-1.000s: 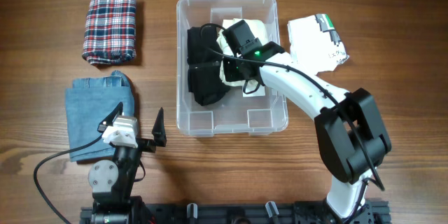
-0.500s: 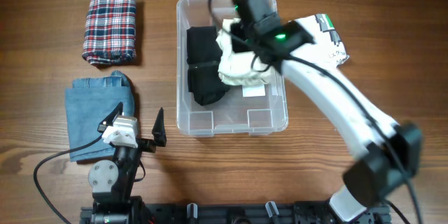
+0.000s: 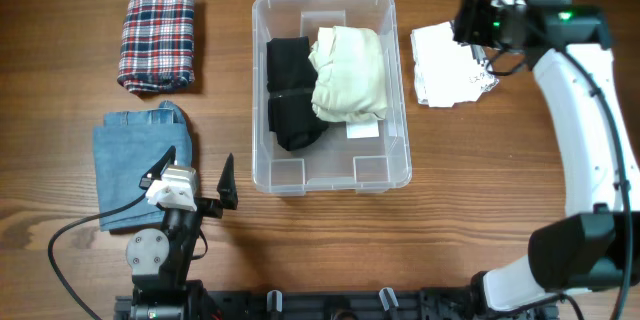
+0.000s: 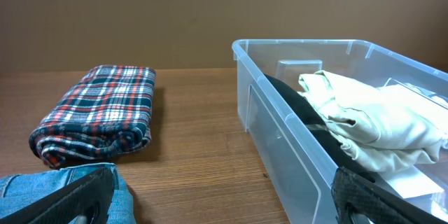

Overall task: Pack container
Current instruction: 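Release the cream cloth and move the right gripper to the white T-shirt, then adjust and close the right gripper on the white T-shirt's edge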

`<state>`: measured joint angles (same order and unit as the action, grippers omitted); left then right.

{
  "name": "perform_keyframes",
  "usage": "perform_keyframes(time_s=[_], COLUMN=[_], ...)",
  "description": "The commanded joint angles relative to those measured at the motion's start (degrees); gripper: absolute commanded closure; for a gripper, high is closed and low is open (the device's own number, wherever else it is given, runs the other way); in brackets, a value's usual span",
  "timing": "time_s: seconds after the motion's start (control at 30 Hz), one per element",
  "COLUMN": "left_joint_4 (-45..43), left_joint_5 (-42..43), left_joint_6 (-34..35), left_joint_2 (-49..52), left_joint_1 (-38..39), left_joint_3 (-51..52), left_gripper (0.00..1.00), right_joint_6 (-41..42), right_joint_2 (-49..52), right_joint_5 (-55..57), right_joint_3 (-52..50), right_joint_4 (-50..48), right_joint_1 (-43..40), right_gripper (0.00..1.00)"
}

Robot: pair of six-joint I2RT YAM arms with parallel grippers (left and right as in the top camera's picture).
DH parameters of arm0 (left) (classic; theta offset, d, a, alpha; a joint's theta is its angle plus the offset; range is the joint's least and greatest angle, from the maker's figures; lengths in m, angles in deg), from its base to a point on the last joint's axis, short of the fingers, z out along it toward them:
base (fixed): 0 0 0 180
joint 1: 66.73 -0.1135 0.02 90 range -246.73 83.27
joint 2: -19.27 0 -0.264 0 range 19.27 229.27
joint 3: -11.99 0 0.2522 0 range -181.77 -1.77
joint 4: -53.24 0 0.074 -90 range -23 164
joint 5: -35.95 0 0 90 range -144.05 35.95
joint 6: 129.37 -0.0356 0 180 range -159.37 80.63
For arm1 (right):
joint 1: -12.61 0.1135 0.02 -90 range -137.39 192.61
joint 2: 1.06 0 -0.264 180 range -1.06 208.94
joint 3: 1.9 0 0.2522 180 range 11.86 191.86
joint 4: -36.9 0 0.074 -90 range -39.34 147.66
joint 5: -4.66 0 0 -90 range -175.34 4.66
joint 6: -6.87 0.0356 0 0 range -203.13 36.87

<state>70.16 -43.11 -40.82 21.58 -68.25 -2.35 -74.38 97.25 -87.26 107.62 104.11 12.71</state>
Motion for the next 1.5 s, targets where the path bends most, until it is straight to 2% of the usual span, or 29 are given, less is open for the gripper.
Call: perform_keyframes(time_s=[0.0, 0.13, 0.27, 0.43, 0.6, 1.2, 1.47], left_joint_4=[0.3, 0.3, 0.3, 0.3, 0.3, 0.3, 0.3], left_joint_5=[-0.3, -0.3, -0.3, -0.3, -0.3, -0.3, -0.3], left_joint_6=[-0.7, -0.7, -0.7, -0.7, -0.7, -0.7, -0.7], left_joint_2=[0.0, 0.0, 0.0, 0.0, 0.0, 0.0, 0.0], left_joint_1=[-0.4, -0.4, -0.4, -0.4, -0.4, -0.4, -0.4], left_joint_3=[0.3, 0.3, 0.3, 0.3, 0.3, 0.3, 0.3], left_gripper=[0.0, 0.0, 0.0, 0.0, 0.0, 0.0, 0.0], right_joint_6=[-3.0, -2.6, -2.5, 1.7, -6.1, -8.8, -8.7], right_joint_2=[3.4, 4.1, 4.1, 4.3, 5.5, 17.4, 18.1], right_joint_5=[-8.5, -13.5, -10.8, -8.5, -8.5, -9.8, -10.0], right_joint_3=[0.1, 0.1, 0.1, 0.1, 0.1, -1.3, -1.3], right_joint_4=[1.3, 1.8, 2.1, 1.3, 1.7, -1.2, -3.3], right_joint_1=[-3.5, -5.6, -6.3, -9.7, -10.8, -10.8, -10.9], right_gripper=[0.18, 0.17, 0.12, 0.07, 0.01, 0.0, 0.0])
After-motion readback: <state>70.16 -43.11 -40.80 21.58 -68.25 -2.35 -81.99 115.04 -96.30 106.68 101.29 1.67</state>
